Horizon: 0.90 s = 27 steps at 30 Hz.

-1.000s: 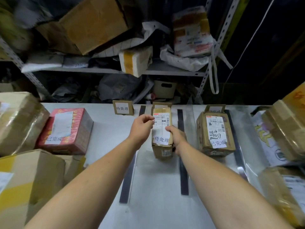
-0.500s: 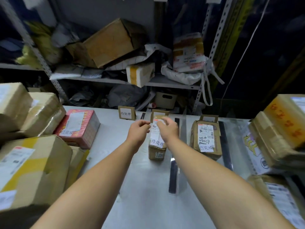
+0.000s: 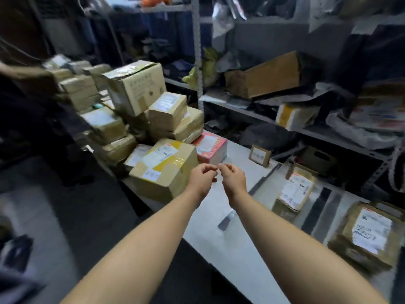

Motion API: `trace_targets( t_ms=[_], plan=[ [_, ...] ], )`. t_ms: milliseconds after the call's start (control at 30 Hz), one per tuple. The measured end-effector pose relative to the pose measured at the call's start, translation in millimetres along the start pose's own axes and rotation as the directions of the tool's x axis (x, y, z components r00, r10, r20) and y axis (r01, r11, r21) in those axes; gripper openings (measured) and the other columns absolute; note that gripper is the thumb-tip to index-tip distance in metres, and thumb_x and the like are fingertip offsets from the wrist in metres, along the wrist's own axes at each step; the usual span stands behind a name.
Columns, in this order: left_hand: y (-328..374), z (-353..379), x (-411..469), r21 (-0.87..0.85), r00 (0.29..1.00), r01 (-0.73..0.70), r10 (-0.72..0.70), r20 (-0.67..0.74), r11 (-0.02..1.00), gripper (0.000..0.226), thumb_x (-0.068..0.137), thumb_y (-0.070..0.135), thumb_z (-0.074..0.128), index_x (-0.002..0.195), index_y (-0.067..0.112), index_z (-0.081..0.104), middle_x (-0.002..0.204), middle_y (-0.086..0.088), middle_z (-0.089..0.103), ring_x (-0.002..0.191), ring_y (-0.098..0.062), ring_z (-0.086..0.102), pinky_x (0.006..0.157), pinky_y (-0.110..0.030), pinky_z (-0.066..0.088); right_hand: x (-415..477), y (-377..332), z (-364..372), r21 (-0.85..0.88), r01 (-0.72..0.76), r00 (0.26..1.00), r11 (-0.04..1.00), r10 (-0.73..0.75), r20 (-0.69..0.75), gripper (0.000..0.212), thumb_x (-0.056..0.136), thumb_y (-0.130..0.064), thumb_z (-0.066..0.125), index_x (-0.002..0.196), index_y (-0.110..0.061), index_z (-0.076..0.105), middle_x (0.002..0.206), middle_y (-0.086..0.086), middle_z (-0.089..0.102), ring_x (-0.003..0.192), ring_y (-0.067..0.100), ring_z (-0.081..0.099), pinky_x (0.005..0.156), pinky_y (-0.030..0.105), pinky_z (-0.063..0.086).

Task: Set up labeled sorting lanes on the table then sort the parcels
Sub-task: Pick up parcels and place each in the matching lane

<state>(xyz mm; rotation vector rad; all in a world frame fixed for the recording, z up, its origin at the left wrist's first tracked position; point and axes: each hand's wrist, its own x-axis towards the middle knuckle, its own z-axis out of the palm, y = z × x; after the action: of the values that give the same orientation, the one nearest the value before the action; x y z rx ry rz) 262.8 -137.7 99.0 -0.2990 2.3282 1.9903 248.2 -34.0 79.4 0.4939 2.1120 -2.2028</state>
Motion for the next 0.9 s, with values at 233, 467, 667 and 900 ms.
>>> trace_targets(
  t_ms=[233,467,667,900],
  plan=[
    [-27.3,-116.4,9.9,-0.002,0.980,0.043,-0.043,-0.194,0.999,0.019,0.095,0.009,0.055,0.085,0.021,0.066,0.085,-0.006,0.066,0.077,-0.018,0.059,0.068,-0.029,0.048,-10.0,11.4,91.9,-0.068,-0.189,0.959,0.980,0.199,0.204,0.068,0.091,-0.043,0.073,0.147,-0.016,0.045,0.136,0.004,0.057,0.103,0.014,0.060,0.081,0.033,0.049],
    [-42.8,-197.2,50.6,-0.027,0.964,0.070,-0.074,-0.254,0.997,0.015,0.096,0.011,0.055,0.091,0.020,0.066,0.088,-0.006,0.066,0.079,-0.014,0.062,0.063,-0.025,0.044,13.5,28.8,157.8,-0.172,-0.456,0.850,0.873,0.485,0.208,0.100,0.082,-0.069,0.067,0.159,-0.026,0.021,0.157,0.008,0.042,0.140,0.039,0.043,0.108,0.069,0.033],
    [-40.3,-223.1,77.8,0.010,0.972,0.092,-0.087,-0.218,0.996,0.015,0.100,0.010,0.049,0.104,0.012,0.063,0.094,-0.008,0.067,0.064,-0.012,0.069,0.047,-0.019,0.046,30.4,35.5,157.1,-0.088,-0.537,0.809,0.839,0.541,0.228,0.075,0.083,-0.059,0.071,0.140,-0.018,0.043,0.116,0.009,0.059,0.113,0.035,0.055,0.092,0.062,0.046],
    [-26.0,-221.4,81.9,0.105,0.964,0.057,-0.027,-0.263,0.993,0.016,0.098,0.012,0.050,0.098,0.015,0.065,0.093,-0.003,0.068,0.060,-0.015,0.066,0.048,-0.023,0.047,19.2,41.8,160.7,0.082,-0.483,0.866,0.872,0.462,0.190,0.055,0.087,-0.045,0.067,0.136,-0.022,0.055,0.108,0.009,0.068,0.095,0.029,0.062,0.075,0.044,0.050]
  ],
)
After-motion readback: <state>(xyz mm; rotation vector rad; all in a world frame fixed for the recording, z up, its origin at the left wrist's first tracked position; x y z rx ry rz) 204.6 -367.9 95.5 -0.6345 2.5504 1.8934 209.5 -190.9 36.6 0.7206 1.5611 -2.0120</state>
